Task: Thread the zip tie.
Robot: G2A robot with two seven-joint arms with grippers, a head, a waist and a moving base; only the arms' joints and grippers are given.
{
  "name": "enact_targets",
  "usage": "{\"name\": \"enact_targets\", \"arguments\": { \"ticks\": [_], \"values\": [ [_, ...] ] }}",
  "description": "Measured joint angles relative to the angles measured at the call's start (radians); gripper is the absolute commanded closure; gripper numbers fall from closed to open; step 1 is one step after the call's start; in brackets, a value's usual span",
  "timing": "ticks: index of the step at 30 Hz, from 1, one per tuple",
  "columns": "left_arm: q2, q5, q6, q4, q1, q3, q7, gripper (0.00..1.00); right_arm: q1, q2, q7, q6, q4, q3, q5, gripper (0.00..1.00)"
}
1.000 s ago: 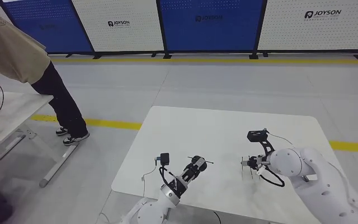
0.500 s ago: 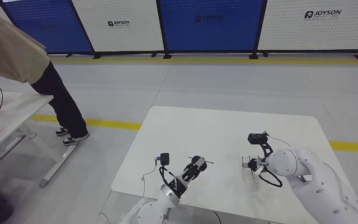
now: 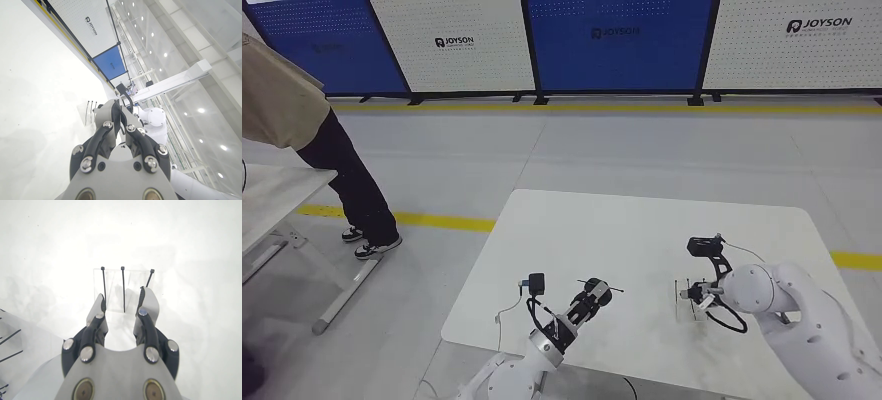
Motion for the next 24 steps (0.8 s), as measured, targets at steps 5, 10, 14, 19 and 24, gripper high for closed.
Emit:
{"name": "enact_targets", "arguments": {
  "ticks": [5,10,14,19,24],
  "values": [
    [0.0,0.0,0.0,0.0,0.0,0.0,0.0,1.0,0.011,-0.008,0.0,0.007,0.023,-0.008,-0.005,0.64],
    [0.0,0.0,0.0,0.0,0.0,0.0,0.0,1.0,0.023,-0.018,0.007,0.008,0.048,-0.018,-0.013,0.67],
    [0.0,0.0,0.0,0.0,0.0,0.0,0.0,1.0,0.037,-0.027,0.015,-0.002,0.072,-0.033,-0.007,0.67],
    [0.0,0.0,0.0,0.0,0.0,0.0,0.0,1.0,0.057,-0.041,0.014,-0.015,0.113,-0.048,0.005,0.7],
    [0.0,0.0,0.0,0.0,0.0,0.0,0.0,1.0,0.07,-0.05,0.016,-0.018,0.137,-0.058,0.008,0.75]
  ]
}}
